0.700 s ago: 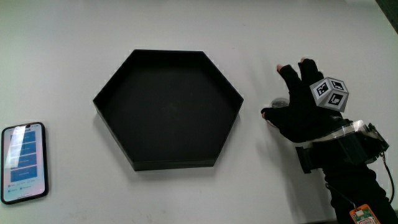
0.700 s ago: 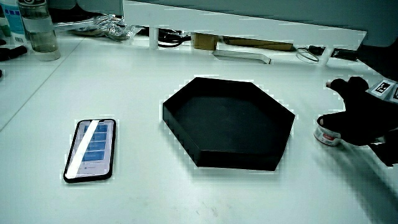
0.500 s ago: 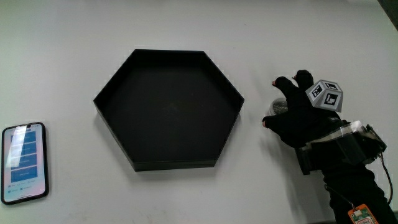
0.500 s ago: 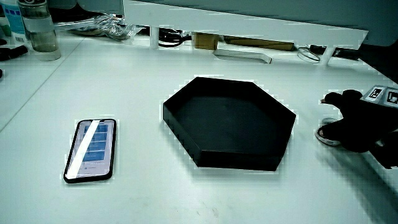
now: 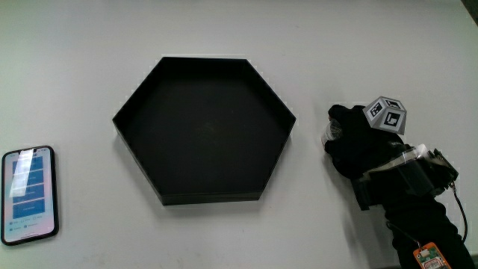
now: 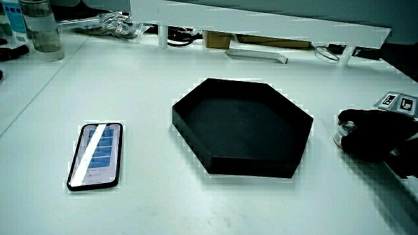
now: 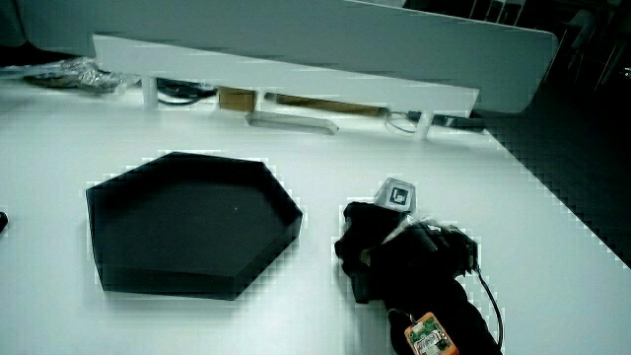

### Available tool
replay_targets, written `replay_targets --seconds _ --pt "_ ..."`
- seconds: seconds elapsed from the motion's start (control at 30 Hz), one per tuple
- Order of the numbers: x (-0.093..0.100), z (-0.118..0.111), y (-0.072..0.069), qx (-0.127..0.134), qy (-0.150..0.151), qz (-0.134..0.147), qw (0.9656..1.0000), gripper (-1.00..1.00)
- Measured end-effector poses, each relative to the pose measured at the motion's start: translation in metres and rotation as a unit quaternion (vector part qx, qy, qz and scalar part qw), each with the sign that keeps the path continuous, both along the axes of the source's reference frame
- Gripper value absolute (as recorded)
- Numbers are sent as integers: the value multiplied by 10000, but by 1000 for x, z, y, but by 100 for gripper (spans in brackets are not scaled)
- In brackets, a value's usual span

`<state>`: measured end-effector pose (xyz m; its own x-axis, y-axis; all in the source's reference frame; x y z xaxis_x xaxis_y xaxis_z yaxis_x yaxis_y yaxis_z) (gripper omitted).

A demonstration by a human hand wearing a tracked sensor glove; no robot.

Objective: Pick paper clip from plate

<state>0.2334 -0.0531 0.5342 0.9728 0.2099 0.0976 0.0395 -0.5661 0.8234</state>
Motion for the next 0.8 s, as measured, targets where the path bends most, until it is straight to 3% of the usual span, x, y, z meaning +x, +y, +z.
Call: replay_targets --seconds 0.1,0.57,0.67,0.77,0.8 --pt "0 1 1 38 -92 52 9999 100" --pt "7 -3 2 44 -131 96 9999 100" --pt "5 -10 -2 202 -139 78 9997 100" --pt "-5 -22 -7 287 -341 -27 9990 100" --pt "-9 -26 -9 461 -314 -76 9984 100"
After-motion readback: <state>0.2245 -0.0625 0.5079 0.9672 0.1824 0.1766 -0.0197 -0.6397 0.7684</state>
